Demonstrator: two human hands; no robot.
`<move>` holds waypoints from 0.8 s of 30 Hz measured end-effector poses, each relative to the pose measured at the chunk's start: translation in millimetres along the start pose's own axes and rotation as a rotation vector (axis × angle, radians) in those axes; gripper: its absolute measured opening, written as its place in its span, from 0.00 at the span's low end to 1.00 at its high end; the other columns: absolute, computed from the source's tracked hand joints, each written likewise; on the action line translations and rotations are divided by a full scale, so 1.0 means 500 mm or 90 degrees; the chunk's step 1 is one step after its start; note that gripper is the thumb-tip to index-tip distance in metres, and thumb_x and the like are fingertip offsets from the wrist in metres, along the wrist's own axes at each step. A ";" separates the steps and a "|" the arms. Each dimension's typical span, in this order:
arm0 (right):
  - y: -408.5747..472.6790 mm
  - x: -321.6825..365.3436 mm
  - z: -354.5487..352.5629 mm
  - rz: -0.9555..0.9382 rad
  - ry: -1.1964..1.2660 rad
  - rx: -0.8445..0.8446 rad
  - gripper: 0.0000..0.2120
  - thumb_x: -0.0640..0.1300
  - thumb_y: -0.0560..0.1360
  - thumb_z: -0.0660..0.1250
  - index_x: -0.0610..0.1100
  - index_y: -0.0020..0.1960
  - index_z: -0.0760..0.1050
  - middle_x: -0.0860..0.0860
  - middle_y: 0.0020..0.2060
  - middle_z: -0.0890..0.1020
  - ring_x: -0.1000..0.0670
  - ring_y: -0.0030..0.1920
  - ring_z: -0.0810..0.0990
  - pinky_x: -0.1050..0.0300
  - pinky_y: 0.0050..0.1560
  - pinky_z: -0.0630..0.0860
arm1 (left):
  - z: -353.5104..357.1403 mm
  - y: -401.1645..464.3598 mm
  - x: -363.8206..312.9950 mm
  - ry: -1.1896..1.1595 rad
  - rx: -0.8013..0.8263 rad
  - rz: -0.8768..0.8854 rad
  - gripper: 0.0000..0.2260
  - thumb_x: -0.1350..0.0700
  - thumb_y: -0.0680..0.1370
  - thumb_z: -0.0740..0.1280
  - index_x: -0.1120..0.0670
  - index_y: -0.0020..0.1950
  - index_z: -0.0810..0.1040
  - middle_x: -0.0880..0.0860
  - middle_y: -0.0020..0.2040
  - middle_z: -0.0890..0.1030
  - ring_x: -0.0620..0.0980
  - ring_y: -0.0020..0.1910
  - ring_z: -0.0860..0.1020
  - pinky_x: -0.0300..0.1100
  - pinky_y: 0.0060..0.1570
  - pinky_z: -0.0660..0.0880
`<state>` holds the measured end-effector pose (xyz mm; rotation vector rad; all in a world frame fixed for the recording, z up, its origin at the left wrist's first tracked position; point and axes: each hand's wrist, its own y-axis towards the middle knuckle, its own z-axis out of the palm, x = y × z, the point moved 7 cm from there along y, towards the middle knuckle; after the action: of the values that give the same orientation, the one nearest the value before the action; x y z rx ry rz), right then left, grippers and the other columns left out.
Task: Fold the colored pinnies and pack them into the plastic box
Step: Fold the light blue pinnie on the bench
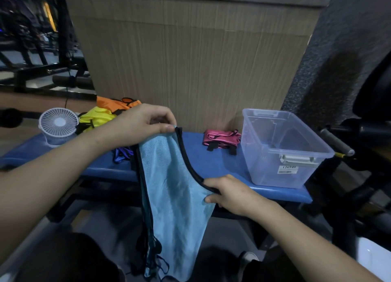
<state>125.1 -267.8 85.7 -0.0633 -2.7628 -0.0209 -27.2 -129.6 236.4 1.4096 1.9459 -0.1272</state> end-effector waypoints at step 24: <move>-0.011 0.005 -0.153 0.114 0.205 -0.182 0.05 0.40 0.76 0.71 0.45 0.45 0.76 0.51 0.26 0.79 0.46 0.29 0.84 0.58 0.38 0.75 | -0.121 0.010 -0.030 0.167 -0.194 -0.028 0.01 0.54 0.75 0.74 0.48 0.44 0.85 0.46 0.38 0.83 0.40 0.40 0.79 0.35 0.43 0.74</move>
<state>150.9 -274.8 157.5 -0.3514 -2.4037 -0.3476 -50.2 -111.1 291.3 1.2290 2.1007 0.3367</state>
